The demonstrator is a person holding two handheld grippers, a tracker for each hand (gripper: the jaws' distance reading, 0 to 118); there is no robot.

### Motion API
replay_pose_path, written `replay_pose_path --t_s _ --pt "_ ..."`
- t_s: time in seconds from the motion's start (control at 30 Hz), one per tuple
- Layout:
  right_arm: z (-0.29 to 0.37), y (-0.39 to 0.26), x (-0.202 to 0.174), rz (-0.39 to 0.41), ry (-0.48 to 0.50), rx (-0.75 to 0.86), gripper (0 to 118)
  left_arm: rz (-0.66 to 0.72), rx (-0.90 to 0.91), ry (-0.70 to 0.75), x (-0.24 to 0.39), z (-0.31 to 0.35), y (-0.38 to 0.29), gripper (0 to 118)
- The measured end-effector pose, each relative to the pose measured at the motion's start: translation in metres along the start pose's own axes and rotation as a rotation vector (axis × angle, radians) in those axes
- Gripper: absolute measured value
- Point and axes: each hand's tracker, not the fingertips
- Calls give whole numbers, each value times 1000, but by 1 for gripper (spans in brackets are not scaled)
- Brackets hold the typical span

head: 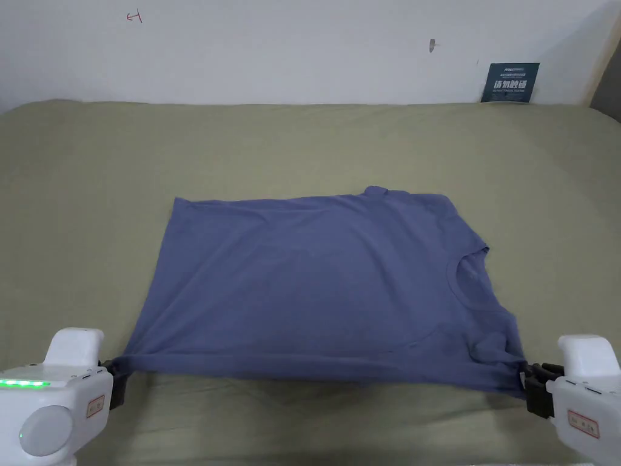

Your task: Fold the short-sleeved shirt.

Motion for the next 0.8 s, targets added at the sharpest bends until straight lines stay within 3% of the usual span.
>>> replay_pose_path --t_s 0.13,0.17,0.2,0.23,0.27,0.3,0.33,0.4,0.47,0.5,0.53,0.57,0.63,0.7,0.8 --pt "-7 -3 0 5 -1 -25 1 25 -9 -12 1 -2 -2 4" --pt "-6 -3 1 1 6 -35 12 30 -11 -22 1 -2 -3 10" --pt "-5 -2 1 -2 14 -44 54 43 -14 -47 1 1 -3 40" --pt "-3 -2 1 -4 5 -47 94 59 -22 -68 -1 2 -3 78" --pt "-2 -1 2 -6 5 -55 118 74 -27 -86 -3 3 -4 110" --pt "1 -1 4 -15 8 -49 110 87 -18 -84 -4 4 -6 118" --pt "8 -4 6 -15 3 18 107 100 17 -79 -6 10 -6 118" --pt "13 -4 10 -19 -10 -2 109 109 31 -69 -10 18 -3 117" --pt "25 12 15 -34 -51 52 98 127 62 -56 -13 30 -1 104" --pt "28 14 18 -42 -55 60 65 132 75 -49 -15 34 0 70" --pt "33 16 22 -58 -50 70 24 135 87 -40 -17 38 0 27" --pt "34 17 26 -78 -42 76 0 136 90 -34 -20 41 1 0" --pt "38 16 32 -133 -100 125 0 152 94 -36 -23 48 -1 0" --pt "42 20 30 -132 -56 72 0 162 56 -69 -28 49 -3 0" --pt "46 16 19 -129 -80 75 0 171 32 -80 -27 50 -6 0"
